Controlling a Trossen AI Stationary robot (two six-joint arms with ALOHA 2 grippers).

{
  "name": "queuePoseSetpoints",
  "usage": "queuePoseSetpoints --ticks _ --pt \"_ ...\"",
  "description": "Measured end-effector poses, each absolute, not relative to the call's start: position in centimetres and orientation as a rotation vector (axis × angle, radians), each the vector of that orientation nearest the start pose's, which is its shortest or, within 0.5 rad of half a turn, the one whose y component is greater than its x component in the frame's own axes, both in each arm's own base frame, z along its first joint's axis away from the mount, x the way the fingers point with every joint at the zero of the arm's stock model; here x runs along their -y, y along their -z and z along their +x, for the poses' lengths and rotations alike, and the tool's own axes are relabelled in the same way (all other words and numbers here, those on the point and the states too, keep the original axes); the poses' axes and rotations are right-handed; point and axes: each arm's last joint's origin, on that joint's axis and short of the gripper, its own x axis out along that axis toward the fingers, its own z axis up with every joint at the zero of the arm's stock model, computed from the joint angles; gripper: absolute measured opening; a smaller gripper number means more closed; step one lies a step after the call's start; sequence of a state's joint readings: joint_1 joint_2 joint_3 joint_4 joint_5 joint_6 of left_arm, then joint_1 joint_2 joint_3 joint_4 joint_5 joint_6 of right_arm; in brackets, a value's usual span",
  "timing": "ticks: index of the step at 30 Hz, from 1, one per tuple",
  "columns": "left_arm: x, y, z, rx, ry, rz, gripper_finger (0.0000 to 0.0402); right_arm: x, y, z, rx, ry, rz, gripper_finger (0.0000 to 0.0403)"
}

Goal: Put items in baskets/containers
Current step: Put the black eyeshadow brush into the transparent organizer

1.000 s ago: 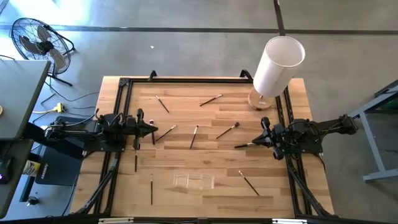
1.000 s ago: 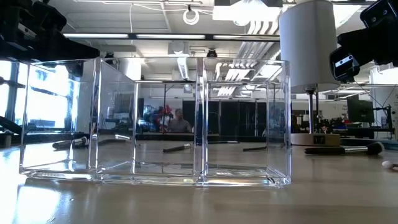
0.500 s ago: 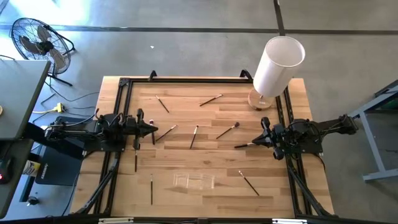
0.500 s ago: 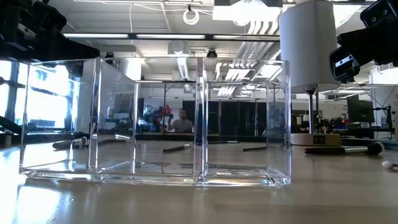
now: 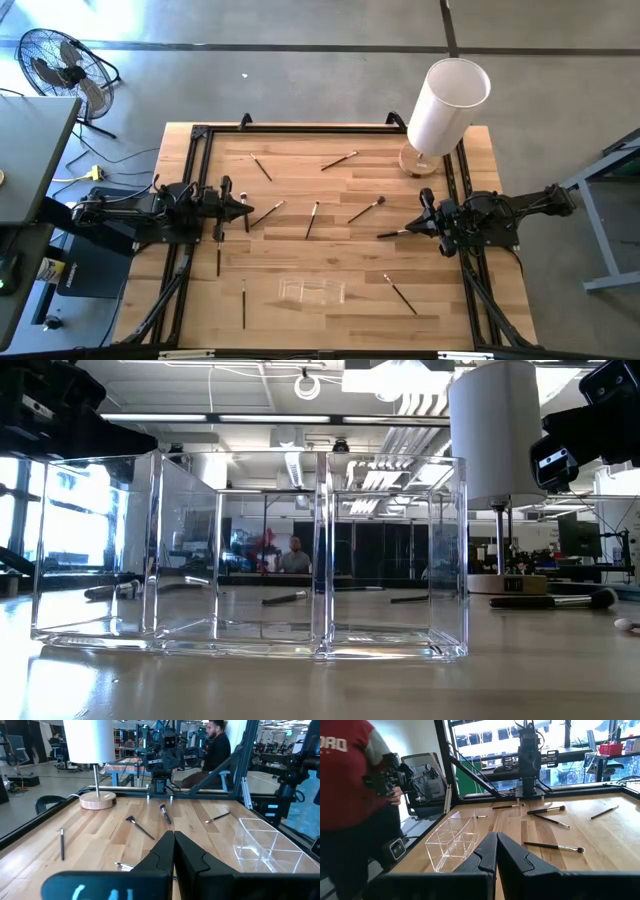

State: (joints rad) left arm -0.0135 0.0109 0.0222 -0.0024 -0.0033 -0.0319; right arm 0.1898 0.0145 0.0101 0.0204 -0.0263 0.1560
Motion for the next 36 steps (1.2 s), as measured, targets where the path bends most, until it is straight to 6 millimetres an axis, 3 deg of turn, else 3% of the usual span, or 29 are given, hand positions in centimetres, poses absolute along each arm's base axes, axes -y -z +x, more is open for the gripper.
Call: queuePoseSetpoints --ticks 9,19,23,28,36 --pt "-0.2 -20.0 10.0 -0.005 -0.097 -0.025 0.0 -1.9 -16.8 9.6 -0.001 -0.217 0.157 0.0005" --pt "-1.0 -23.3 12.8 -0.205 -0.434 -0.173 0.0 -1.9 -16.8 9.6 0.0 -0.217 0.157 0.0005" --pt "-1.7 -24.2 13.7 -0.327 -0.723 -0.286 0.0 -1.9 -16.8 9.6 0.001 -0.218 0.157 0.0005" --pt "-3.9 -24.6 15.2 -0.452 -0.984 -0.463 0.0 -1.9 -16.8 9.6 0.001 -0.217 0.157 0.0005" --pt "-10.6 -23.0 16.9 -0.588 -1.116 -0.742 0.0028 -1.9 -16.8 9.6 0.003 -0.218 0.157 0.0005"
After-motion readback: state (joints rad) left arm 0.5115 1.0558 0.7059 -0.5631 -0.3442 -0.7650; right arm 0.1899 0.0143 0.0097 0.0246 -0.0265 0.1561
